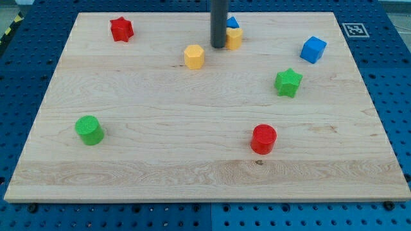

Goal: Place your arm at the top right side of the yellow heart

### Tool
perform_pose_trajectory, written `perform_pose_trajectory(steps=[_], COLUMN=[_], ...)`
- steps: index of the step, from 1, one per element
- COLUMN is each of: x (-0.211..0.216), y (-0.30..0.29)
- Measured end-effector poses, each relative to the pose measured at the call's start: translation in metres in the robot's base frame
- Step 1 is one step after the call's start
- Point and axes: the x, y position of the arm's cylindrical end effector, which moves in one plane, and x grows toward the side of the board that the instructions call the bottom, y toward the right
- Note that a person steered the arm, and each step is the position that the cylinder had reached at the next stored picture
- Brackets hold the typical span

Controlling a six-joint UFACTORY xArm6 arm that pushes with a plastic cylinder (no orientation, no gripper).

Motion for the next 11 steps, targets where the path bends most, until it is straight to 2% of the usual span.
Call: perform_pose_trajectory(steps=[2,4,5,6,7,8,11], x=[0.010,0.012,-0.018,-0.060,-0.077,-0.075,-0.023], y=[0.005,0.124,0.171,0.177,0.156,0.119,0.006])
